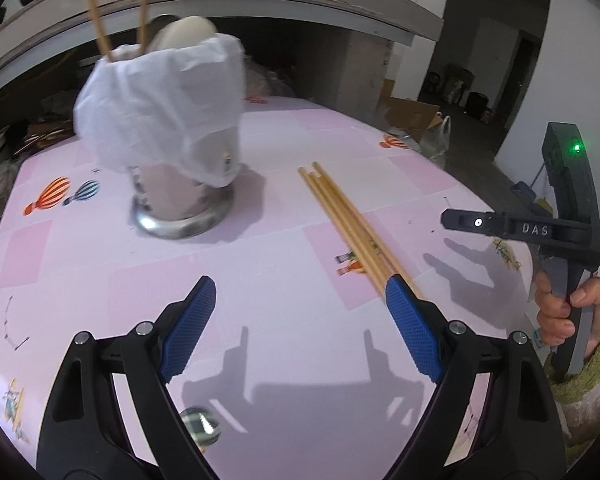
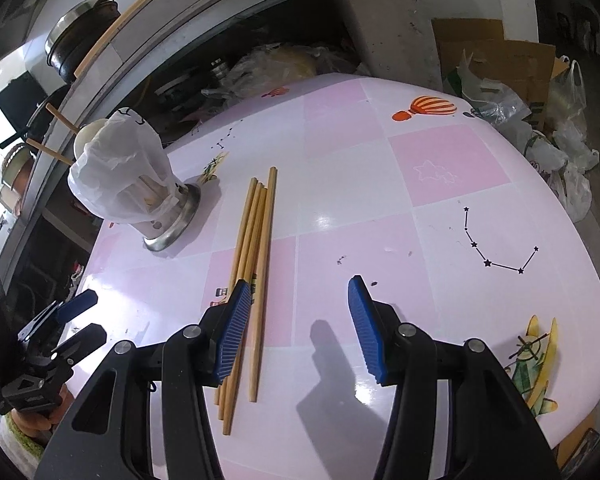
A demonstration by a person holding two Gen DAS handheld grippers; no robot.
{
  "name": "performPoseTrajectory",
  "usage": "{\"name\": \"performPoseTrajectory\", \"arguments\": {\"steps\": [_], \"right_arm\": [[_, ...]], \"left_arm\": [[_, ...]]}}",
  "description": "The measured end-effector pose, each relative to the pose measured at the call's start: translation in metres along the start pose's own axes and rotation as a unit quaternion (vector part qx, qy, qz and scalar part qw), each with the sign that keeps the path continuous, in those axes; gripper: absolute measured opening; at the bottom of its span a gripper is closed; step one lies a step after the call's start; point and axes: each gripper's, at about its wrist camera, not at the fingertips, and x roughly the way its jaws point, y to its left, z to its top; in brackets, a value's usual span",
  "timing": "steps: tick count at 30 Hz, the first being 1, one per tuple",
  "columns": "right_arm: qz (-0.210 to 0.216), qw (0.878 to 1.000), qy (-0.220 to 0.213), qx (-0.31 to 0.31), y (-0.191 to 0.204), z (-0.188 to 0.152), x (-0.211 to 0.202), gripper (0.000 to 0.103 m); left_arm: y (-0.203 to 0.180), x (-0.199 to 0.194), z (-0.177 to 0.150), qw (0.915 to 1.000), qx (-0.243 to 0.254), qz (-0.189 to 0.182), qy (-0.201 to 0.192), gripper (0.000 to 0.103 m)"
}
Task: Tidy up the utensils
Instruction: 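Grasp one chopstick from the bundle with the left gripper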
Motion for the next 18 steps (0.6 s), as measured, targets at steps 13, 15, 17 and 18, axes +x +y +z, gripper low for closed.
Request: {"name": "performPoseTrajectory", "arguments": {"steps": [13, 15, 17, 18], "right_arm": [[0.0, 1.0, 0.012, -0.006, -0.008, 0.0, 0.01, 0.05], [-0.004, 1.0, 0.012, -0.007, -0.01, 0.0, 0.01, 0.05], [-0.007, 1.0, 0.011, -0.007, -0.012, 0.0, 0.01, 0.05], [-0.008, 1.0, 0.011, -0.007, -0.013, 0.0, 0.009, 0.05]], "left_arm": [[-0.016, 0.069, 0.02, 0.9976, 0.002, -0.042, 0.056, 0.04], [-0.018, 0.081, 0.026, 0.9969, 0.001, -0.043, 0.066, 0.033], [-0.018, 0.095, 0.035, 0.9962, -0.007, -0.046, 0.074, 0.029], [-0.018, 0.099, 0.037, 0.996, -0.01, -0.047, 0.076, 0.026]]}}
